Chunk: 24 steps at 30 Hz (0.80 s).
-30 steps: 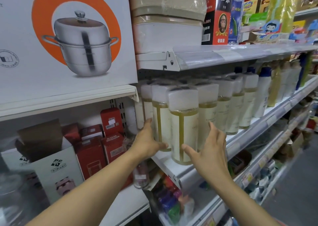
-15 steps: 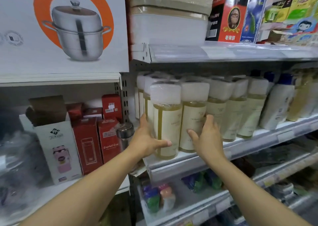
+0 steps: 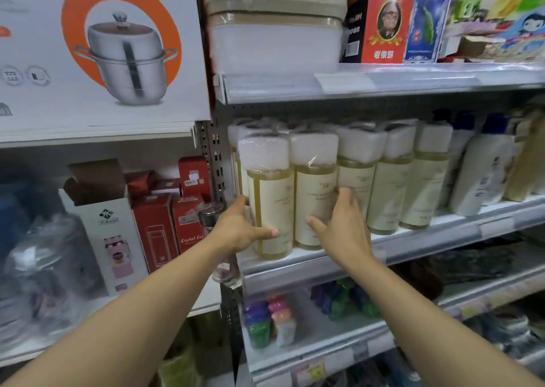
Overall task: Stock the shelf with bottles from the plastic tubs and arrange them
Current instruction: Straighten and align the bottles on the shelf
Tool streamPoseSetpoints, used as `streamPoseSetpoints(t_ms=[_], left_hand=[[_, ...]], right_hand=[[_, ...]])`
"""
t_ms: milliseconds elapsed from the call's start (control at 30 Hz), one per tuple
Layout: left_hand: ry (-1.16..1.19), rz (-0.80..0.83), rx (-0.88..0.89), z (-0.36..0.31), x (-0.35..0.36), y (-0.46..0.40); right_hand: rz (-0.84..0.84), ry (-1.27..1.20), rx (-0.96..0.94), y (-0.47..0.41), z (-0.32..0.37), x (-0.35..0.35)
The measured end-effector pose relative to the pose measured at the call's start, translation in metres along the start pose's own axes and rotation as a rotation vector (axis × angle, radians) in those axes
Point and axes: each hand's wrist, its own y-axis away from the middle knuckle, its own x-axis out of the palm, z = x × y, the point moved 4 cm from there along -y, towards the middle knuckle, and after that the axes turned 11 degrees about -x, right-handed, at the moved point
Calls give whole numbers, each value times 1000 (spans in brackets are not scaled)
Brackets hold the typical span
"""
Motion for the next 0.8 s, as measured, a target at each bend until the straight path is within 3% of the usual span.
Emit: streamPoseSetpoints(t_ms=[233, 400, 800], left_hand=[[19, -126, 37, -4, 3, 9], [-28, -191, 45, -8, 3, 10], [-24, -154, -10, -11, 3, 19]], right_hand=[[34, 65, 56, 23, -11, -15], [26, 42, -5, 19, 2, -15], [70, -67, -117, 8, -1, -14]])
